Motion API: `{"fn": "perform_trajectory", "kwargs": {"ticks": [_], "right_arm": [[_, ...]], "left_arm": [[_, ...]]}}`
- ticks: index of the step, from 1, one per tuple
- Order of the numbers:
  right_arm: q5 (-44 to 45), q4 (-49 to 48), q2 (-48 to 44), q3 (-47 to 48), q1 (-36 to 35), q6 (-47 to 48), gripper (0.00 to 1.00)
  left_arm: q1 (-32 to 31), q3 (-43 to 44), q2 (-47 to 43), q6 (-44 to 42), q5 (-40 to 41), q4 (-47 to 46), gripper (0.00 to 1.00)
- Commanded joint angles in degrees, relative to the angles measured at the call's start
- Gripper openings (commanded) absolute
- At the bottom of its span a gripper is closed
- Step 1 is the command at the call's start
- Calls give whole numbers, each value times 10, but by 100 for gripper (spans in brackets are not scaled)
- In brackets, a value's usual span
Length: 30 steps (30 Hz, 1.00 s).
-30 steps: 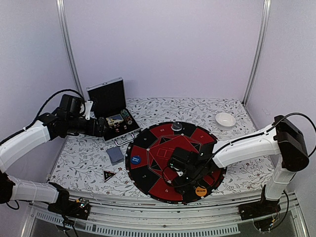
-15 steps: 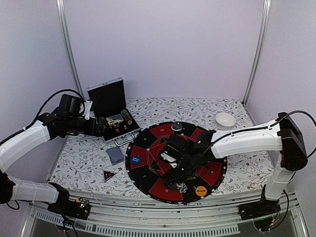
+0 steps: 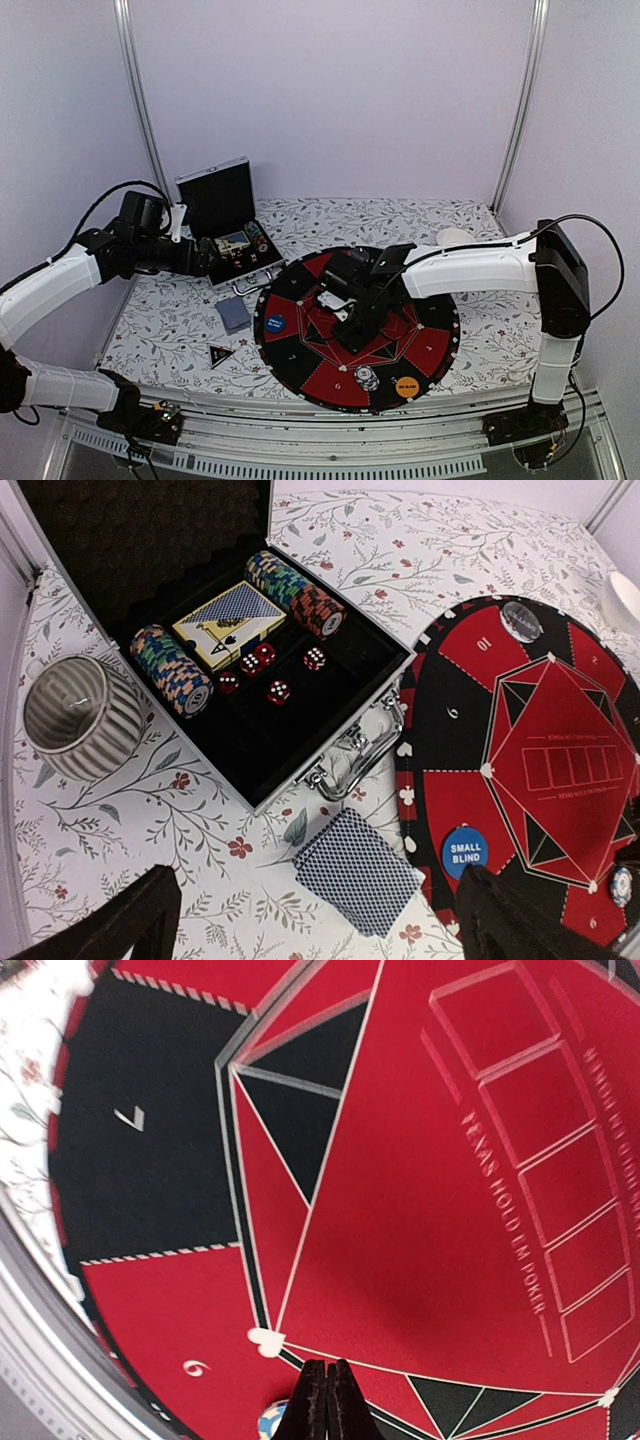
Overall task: Distribute texas hold em gaming equipment
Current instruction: Adjust the poker chips pile in the big blind area.
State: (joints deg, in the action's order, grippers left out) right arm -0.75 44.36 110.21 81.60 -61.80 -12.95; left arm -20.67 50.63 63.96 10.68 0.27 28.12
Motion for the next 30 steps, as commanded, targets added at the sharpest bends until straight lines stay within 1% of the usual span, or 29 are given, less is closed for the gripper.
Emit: {"fn": "perform_trajectory", "kwargs": {"ticks": [1,5,15,30], "right_arm": [[4,45,32,23,-1,12,2],[-15,54,51,30,-1,20,2],[-49,73,72,14,-2,21,2],[-57,83,51,-7,-16,14,2]], "left_arm": [[8,-7,-8,-7,-9,-10,98],[9,-7,-8,-7,-8,-10,98],[10,-7,-8,-8,-9,-10,98],[12,-8,-8,-8,-13,-11,98]]}}
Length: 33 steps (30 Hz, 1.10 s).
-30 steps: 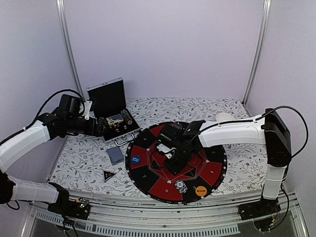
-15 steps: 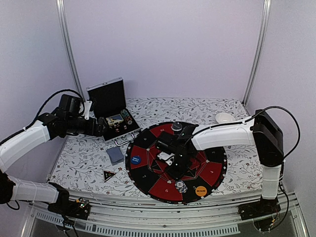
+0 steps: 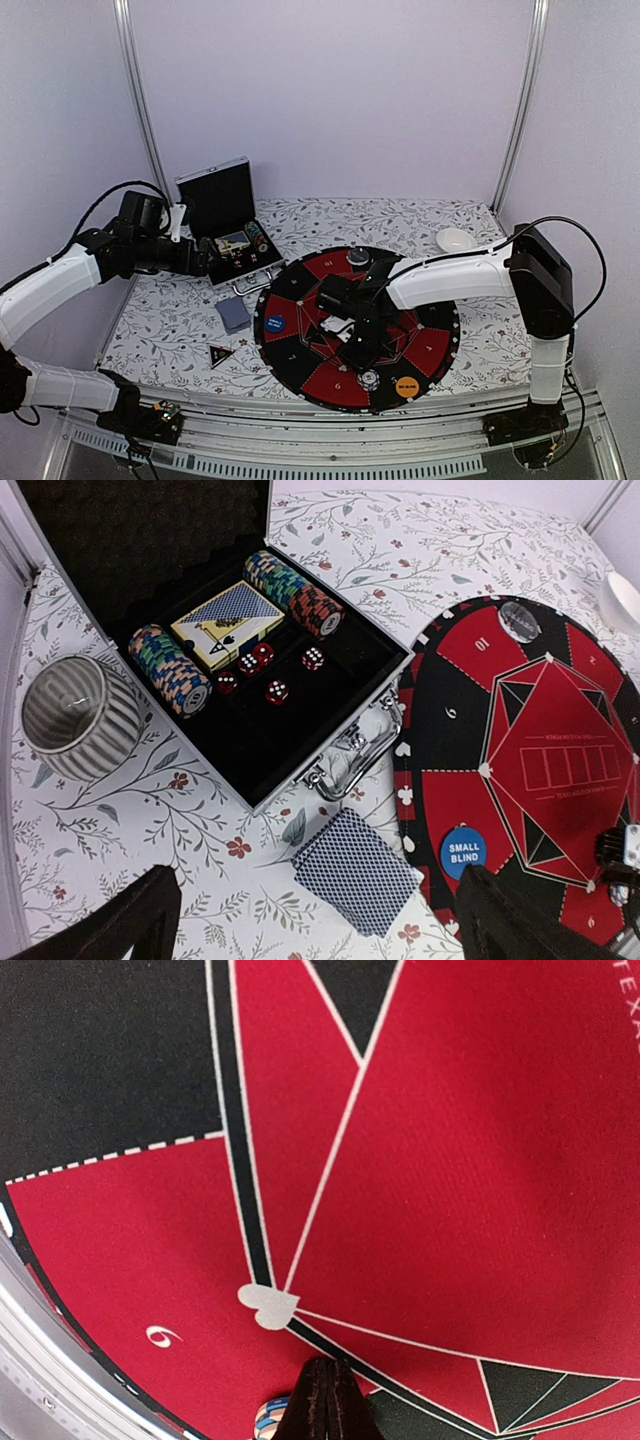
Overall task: Distribute texas hold em gaming equipment
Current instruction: Adjust the poker chips pile in the big blind area, then adjust the poker chips pile in the chip case.
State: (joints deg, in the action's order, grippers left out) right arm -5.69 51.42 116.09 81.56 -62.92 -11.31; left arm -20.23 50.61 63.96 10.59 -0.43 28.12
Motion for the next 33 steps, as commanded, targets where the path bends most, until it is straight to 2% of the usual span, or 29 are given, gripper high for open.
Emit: {"fn": "perform_trajectory", "kwargs": {"ticks": [1,14,20,22,25,27,28,29,33], "right_arm": [[-7,13,-9,-7,-5,-4,2],[-5,33,-19,-9,-17,-14,2],[7,31,-15,18,-16,-12,5],[18,27,-12,42,-17,-9,16],[34,12,-20,92,-24,0,49],[62,3,-32,126,-32,6,74],[94,0,-39,139,-35,7,97],[110,-3,-49,148,-36,8,99],[227,-53,-118,128,-35,-1,99]], "left_arm": [[8,-8,-8,-7,-5,-11,98],[9,-8,-9,-7,-6,-11,98],[8,-8,-9,-7,-7,-11,98],[8,-8,-9,-7,-7,-11,98],[9,-9,-9,-8,-7,-11,98],[10,-9,-9,-8,-6,-11,98],[10,-9,-9,-8,-7,-12,98],[10,-9,-9,-8,-7,-12,98],[10,-9,-10,-9,-7,-12,98]]}}
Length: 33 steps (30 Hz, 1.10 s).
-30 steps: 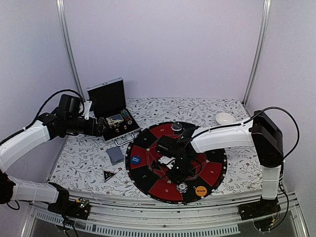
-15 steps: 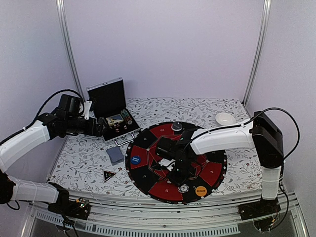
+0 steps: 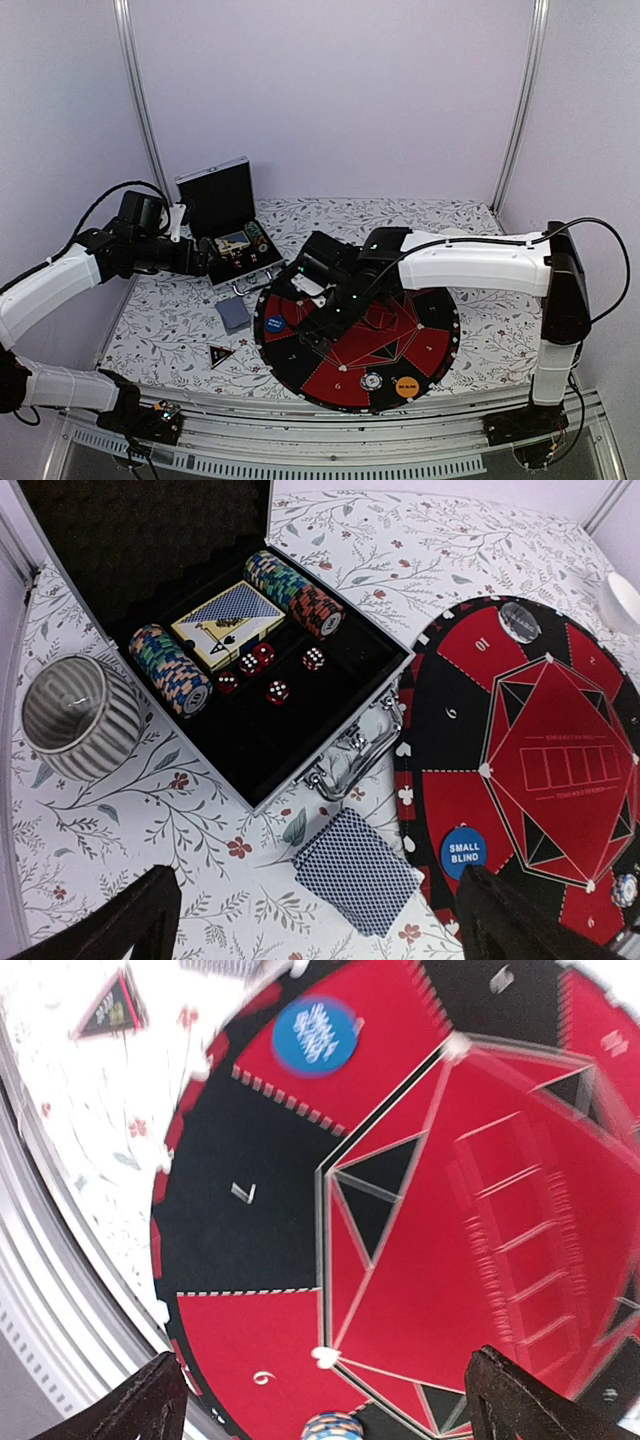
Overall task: Distribute texas hold em gaming equipment
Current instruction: Adjust the poker chips pile in the chip case.
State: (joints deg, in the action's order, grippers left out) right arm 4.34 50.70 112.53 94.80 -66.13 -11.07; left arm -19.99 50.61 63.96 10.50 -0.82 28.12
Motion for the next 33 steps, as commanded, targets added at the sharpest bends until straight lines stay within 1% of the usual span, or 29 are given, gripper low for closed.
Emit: {"fn": "perform_trajectory", "kwargs": {"ticks": [1,3,4,6,7,9,12,15,21,25,28,33], "right_arm": [[166,-65,-105,-23,-2,-11,99],[191,-120,-154,-77,-1,-28,99],[177,-149,-177,-106,0,-34,99],[103,-186,-207,-150,1,-27,99],[68,-185,-212,-160,1,-23,99],[35,-137,-197,-158,1,-34,99],[27,-7,-141,-147,1,-115,99],[9,50,-104,-162,-14,-177,99],[-17,56,-76,-186,-26,-219,99],[-70,21,-50,-205,-27,-207,99],[-68,13,-36,-218,-26,-201,100],[-54,28,-5,-200,-27,-194,84]], "left_arm": [[8,-9,-10,-8,-3,-12,98],[8,-9,-10,-8,-2,-12,98],[8,-9,-10,-8,-2,-12,98],[9,-10,-10,-9,-1,-12,98],[9,-10,-11,-9,1,-12,98],[9,-10,-12,-9,3,-12,98],[10,-10,-11,-9,2,-13,98],[11,-10,-12,-8,-1,-12,98],[10,-11,-15,-8,-2,-13,98],[11,-13,-18,-8,-1,-14,98],[11,-13,-18,-8,0,-14,98],[12,-13,-17,-9,-1,-14,98]]}}
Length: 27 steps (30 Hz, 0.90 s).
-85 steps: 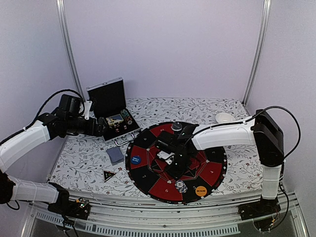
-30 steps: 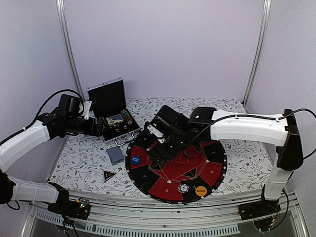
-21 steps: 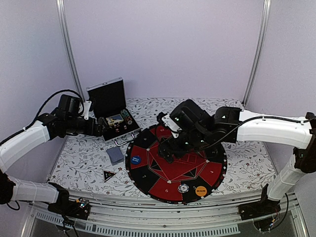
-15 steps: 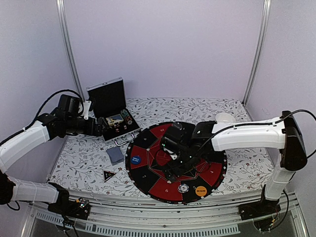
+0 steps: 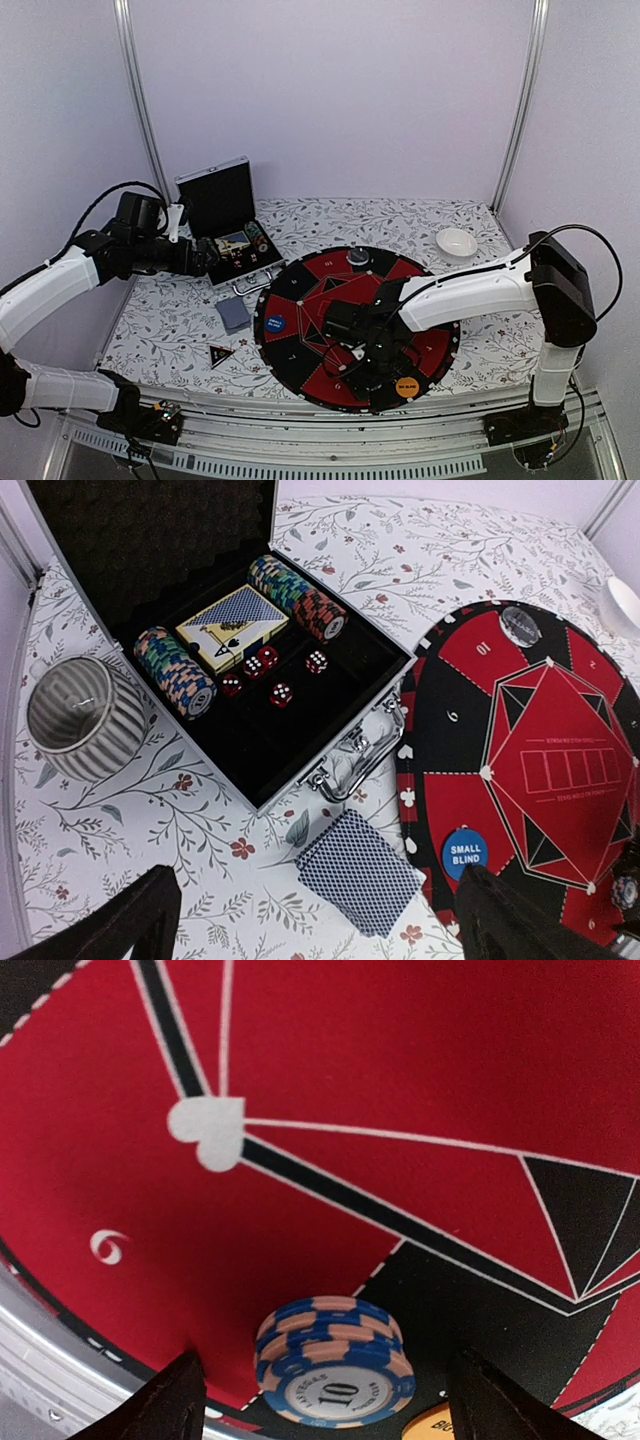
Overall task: Distribute texas hold em gaming equipment
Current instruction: Adjust the poker chips pile in the chip case.
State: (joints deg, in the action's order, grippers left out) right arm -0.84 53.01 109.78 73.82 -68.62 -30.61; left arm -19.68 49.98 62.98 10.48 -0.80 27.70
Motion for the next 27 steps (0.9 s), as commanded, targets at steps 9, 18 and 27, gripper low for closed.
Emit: {"fn": "perform_trajectory", "kwargs": {"ticks": [9,18,27], "right_arm": [[11,21,53,35,-6,9,52],[28,36,63,53,-6,12,30],[31,37,50,63,-6,14,76]], "left_arm": [[9,-7,-6,-8,-2,-11,98],[10,-7,-7,-9,-3,-11,98],[10,-7,-8,-10,-2,-11,98]]}}
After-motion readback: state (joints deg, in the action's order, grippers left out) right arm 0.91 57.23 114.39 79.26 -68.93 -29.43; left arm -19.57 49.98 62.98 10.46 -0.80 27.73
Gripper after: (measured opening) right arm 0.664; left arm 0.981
